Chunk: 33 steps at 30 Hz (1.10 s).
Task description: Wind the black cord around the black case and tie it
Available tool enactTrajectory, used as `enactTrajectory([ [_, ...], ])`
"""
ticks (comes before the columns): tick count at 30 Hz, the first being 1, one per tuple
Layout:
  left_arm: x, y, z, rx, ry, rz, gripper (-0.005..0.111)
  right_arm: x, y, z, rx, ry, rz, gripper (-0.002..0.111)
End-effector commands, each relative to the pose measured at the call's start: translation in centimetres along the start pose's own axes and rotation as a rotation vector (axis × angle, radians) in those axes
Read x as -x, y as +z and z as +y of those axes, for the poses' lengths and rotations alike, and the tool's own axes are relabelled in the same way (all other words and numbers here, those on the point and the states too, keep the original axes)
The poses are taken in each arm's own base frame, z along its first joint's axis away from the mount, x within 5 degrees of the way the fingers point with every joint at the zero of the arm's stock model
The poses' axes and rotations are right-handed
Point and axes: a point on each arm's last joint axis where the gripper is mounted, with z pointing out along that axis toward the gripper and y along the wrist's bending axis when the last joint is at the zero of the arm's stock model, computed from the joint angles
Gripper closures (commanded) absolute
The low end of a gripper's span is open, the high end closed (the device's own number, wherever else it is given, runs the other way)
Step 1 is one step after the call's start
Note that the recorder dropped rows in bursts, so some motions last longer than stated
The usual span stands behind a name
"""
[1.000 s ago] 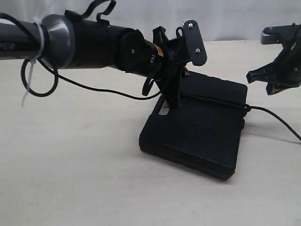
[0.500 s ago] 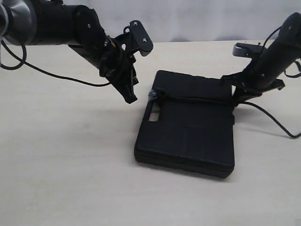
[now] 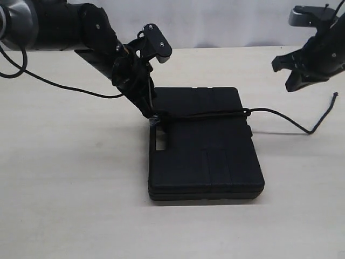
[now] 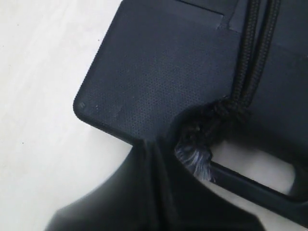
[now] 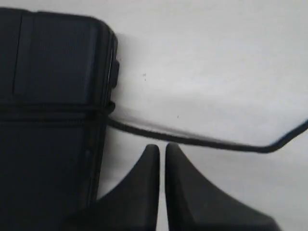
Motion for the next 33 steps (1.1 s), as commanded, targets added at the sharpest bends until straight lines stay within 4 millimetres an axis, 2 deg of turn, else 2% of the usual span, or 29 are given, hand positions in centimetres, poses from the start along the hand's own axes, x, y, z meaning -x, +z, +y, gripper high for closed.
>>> enactTrajectory([
  [1,0.2,-0.3,0.2,0.011,-0.023,-0.021,0.107,-3.0,1.4,1.4,0.005,-0.018,0.042,0.104],
  [3,0.2,-0.3,0.2,0.012,-0.026,-0.023,0.107,-4.3,2.7,3.2,0.017,-0.07,0.089,0.104],
  [7,0.3,-0.3,0.1,0.003,-0.042,-0.033,0.107,-5.0,4.9,5.9,-0.003,-0.175,0.152,0.104],
  [10,0.4,-0.3,0.1,0.004,-0.041,-0.035,0.107,-5.2,6.4,7.7,-0.14,-0.248,0.147,0.104],
  [13,0.4,-0.3,0.2,0.015,-0.042,-0.044,0.107,-5.0,6.7,8.3,-0.201,-0.251,0.114,0.104],
  [16,0.5,-0.3,0.3,0.029,-0.042,-0.055,0.107,-4.9,7.1,8.4,-0.185,-0.226,0.1,0.104],
  [18,0.6,-0.2,0.3,0.027,-0.057,-0.064,0.107,-5.2,8.7,8.4,-0.176,-0.186,0.139,0.104],
  [21,0.6,-0.2,0.3,0.027,-0.057,-0.064,0.107,-5.4,9.6,8.7,-0.146,-0.176,0.154,0.104],
  [27,0.6,-0.2,0.3,0.033,-0.057,-0.069,0.107,-5.1,9.9,10.1,-0.069,-0.138,0.093,0.104],
  [33,0.7,-0.2,0.4,0.039,-0.056,-0.075,0.107,-5.2,9.9,10.3,-0.046,-0.128,0.099,0.104],
])
